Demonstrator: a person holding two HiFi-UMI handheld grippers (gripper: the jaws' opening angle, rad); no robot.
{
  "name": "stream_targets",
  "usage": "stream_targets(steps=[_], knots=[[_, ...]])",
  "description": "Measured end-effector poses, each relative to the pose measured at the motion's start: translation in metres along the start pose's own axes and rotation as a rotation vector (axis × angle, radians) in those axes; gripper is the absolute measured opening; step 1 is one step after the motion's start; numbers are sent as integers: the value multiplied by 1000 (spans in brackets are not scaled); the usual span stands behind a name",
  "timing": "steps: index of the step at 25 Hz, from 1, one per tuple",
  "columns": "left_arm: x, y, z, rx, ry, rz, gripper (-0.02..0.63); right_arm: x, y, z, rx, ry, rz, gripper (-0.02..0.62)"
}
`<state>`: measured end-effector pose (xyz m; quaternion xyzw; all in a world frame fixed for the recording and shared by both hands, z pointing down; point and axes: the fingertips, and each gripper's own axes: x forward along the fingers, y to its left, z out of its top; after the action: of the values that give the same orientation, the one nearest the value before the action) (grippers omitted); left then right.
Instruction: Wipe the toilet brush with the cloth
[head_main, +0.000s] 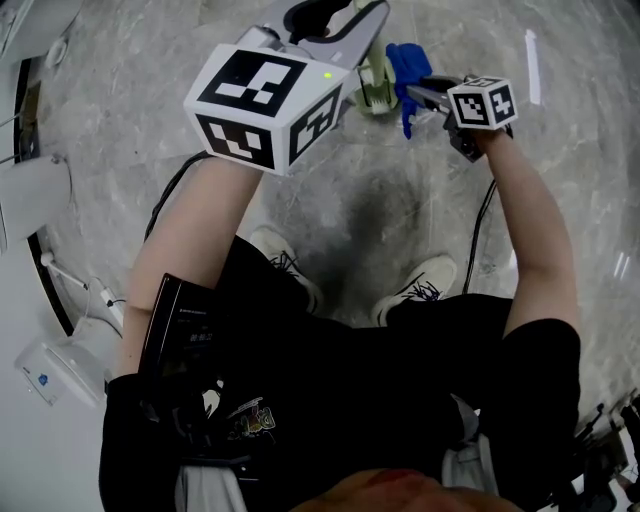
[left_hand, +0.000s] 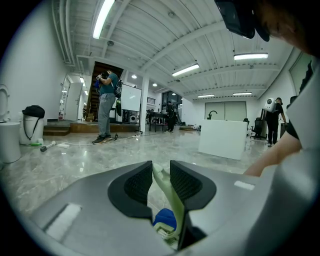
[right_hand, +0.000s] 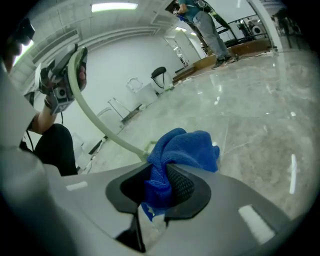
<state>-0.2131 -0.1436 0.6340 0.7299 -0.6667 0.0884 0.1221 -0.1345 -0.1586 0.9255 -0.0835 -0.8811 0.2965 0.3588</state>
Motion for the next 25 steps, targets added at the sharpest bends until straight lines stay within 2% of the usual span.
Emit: stream_targets(steps=[3, 6, 8, 10, 14, 16, 17, 18, 20, 23, 25], knots=[[-1, 1, -1, -1, 0, 0, 118, -24, -53, -25, 38, 51, -171, 89], [-2, 2, -2, 1, -5, 2, 118, -73, -108, -47, 102, 53, -346, 89], [-2, 3, -1, -2, -9, 1, 118, -102, -130, -60, 137, 51, -425, 89], [-2, 3, 0, -8, -11, -3, 120, -117, -139, -71, 158, 59, -461, 91], [-6, 1, 8, 8, -27, -33, 123, -133, -143, -83, 164, 70, -474, 103], [-18, -1, 23, 42, -89, -62, 152, -143, -142, -79, 167, 23, -445, 174], [-25, 2, 32, 46, -127, -68, 173, -147, -141, -75, 175, -8, -424, 245], [-32, 10, 41, 30, -160, -61, 192, -151, -141, -71, 185, -38, -409, 275], [-40, 33, 47, -68, -197, -22, 202, -166, -145, -63, 207, -115, -421, 282], [-44, 63, 26, -294, -168, 20, 187, -204, -149, -51, 256, -301, -546, 269], [-51, 73, 5, -393, -109, 56, 181, -226, -141, -36, 278, -416, -624, 123]])
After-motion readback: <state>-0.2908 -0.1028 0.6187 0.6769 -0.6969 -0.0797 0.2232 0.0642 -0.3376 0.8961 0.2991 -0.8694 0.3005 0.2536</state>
